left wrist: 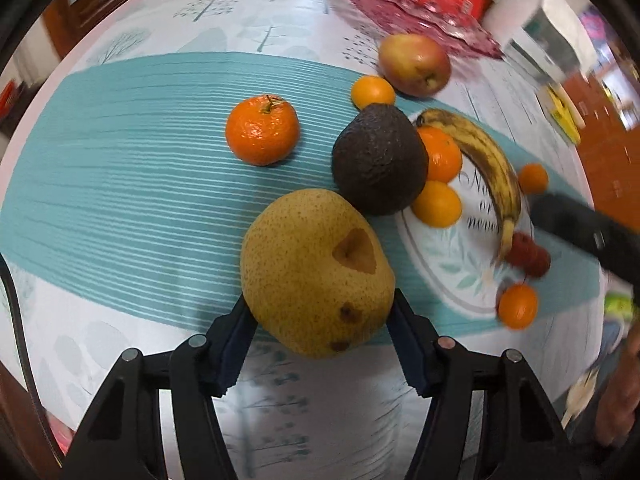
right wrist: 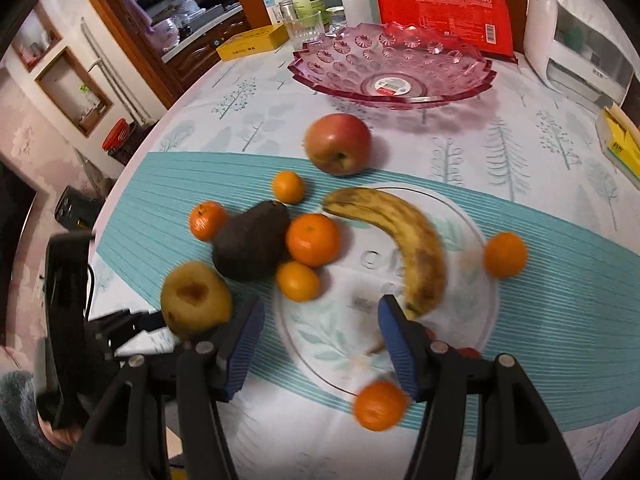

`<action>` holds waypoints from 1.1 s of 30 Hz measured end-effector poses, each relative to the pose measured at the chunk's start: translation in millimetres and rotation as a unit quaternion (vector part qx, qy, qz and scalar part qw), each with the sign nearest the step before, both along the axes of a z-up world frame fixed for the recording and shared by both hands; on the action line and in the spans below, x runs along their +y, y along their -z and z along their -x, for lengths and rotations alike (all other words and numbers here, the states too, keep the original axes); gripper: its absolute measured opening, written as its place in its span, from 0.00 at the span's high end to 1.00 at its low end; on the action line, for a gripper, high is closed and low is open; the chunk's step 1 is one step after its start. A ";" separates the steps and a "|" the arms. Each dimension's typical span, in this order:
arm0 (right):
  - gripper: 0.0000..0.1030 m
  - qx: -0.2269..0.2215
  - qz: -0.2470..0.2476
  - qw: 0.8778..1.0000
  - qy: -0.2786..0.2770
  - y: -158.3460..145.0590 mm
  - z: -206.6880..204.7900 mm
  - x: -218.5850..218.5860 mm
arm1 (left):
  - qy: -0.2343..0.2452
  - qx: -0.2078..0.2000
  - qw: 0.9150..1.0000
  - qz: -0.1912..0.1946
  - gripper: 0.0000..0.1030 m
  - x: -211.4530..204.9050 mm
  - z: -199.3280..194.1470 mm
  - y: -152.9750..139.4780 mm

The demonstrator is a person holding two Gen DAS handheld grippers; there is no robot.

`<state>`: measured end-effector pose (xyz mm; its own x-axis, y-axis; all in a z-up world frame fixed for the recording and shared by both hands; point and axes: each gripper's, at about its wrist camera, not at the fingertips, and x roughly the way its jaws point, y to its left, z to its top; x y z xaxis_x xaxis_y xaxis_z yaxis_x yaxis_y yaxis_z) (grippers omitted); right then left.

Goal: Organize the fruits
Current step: 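Grasp the avocado with the right gripper while the left gripper holds the pear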

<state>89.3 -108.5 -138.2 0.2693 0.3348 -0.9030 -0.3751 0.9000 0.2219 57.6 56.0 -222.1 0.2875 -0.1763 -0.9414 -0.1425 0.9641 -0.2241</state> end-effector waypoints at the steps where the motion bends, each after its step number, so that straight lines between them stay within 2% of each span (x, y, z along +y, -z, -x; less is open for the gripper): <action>1: 0.42 0.010 -0.008 1.000 0.008 2.1 -2.4 6.8 | 0.011 -0.001 1.000 -0.001 0.40 4.1 1.7 -0.9; 5: 0.42 0.034 -0.022 0.999 0.031 10.1 -7.9 29.3 | 0.059 -0.010 0.998 -0.004 0.40 19.3 4.6 -4.4; 16: 0.42 0.079 -0.021 0.991 0.102 36.4 -30.8 65.2 | 0.144 -0.020 0.989 0.013 0.38 44.5 2.2 -7.8; 20: 0.42 0.094 -0.025 0.988 0.119 47.9 -39.4 70.9 | 0.152 -0.017 0.988 0.033 0.36 49.5 -6.7 -6.1; 22: 0.41 0.087 -0.014 0.989 0.122 48.9 -41.2 75.4 | 0.155 -0.013 0.987 0.040 0.35 48.9 -9.4 -4.1; 25: 0.40 0.075 -0.004 0.991 0.114 47.5 -43.2 83.0 | 0.162 -0.007 0.986 0.046 0.34 46.7 -12.7 -1.2; 28: 0.40 0.083 -0.004 0.990 0.110 52.1 -45.0 85.6 | 0.164 -0.002 0.985 0.053 0.34 43.3 -17.2 1.5; 33: 0.42 0.075 0.009 0.992 0.099 53.5 -44.6 90.9 | 0.150 -0.002 0.986 0.068 0.34 43.0 -21.4 2.5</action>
<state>133.8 -17.6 -191.7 0.1895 0.2732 -0.9431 -0.1547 0.9568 0.2461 79.0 99.0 -224.6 0.2058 -0.3779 -0.9027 0.1463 0.9240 -0.3534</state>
